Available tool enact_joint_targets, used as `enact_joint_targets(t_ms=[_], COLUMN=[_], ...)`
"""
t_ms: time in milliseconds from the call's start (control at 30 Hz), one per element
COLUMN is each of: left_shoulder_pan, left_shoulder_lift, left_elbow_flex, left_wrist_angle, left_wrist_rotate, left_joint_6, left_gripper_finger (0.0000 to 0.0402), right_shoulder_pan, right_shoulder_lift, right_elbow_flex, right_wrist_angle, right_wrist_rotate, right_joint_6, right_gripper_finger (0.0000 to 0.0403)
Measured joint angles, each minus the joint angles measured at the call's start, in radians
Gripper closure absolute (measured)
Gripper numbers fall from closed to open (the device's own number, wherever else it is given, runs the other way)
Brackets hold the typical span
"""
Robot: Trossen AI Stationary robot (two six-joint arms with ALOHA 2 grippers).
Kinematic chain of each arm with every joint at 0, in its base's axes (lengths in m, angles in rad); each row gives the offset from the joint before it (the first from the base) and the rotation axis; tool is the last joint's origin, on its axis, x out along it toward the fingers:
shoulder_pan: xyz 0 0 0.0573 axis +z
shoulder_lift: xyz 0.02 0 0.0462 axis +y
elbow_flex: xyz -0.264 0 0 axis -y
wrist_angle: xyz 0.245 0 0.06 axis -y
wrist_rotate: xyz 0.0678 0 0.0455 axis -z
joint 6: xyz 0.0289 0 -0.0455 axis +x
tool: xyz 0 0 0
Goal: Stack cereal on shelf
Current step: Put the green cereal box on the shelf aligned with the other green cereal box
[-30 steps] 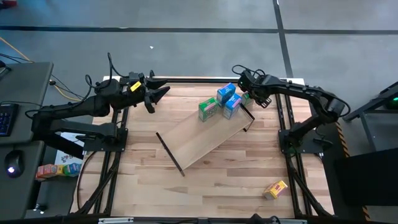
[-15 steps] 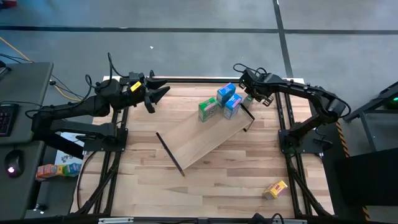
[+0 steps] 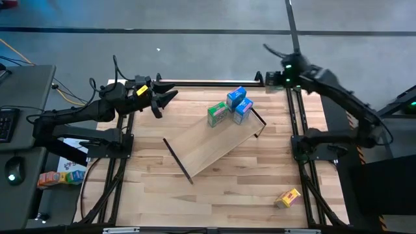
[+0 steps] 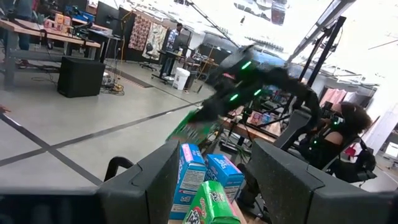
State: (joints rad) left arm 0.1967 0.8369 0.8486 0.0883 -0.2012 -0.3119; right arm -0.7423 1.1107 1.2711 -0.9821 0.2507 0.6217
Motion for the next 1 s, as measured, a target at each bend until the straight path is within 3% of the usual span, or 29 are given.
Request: enact_joint_targets(t_ms=[167,333,467,600,800,1000], left_shoulder_pan=[0.0,0.0,0.0,0.0,0.0,0.0], left_shoulder_lift=[0.004,0.006,0.008,0.008,0.008,0.008], left_elbow_flex=[0.0,0.0,0.0,0.0,0.0,0.0], left_wrist_angle=[-0.002,-0.002,-0.002,-0.002,-0.003,-0.01], left_wrist_rotate=[0.0,-0.006,-0.017,-0.021,-0.022,-0.022], left_joint_6=[0.0,0.0,0.0,0.0,0.0,0.0], left_gripper_finger=[0.0211,0.0211,0.0211,0.0211,0.0211,0.0211], right_shoulder_pan=[0.106,0.296,0.479,0.614,0.687,0.691], right_shoulder_lift=[-0.075,-0.048,0.027,0.151,0.33,0.461], right_elbow_flex=[0.208,0.402,0.488,0.546,0.665,0.766], right_wrist_angle=[0.005,0.049,0.164,0.191,-0.027,-0.297], right_wrist_rotate=[-0.209,-0.344,-0.367,-0.36,-0.49,-0.456], right_joint_6=[-0.132,-0.152,-0.181,-0.325,-0.534,-0.72], right_gripper_finger=[0.0293,0.0293,0.0293,0.0293,0.0293,0.0293])
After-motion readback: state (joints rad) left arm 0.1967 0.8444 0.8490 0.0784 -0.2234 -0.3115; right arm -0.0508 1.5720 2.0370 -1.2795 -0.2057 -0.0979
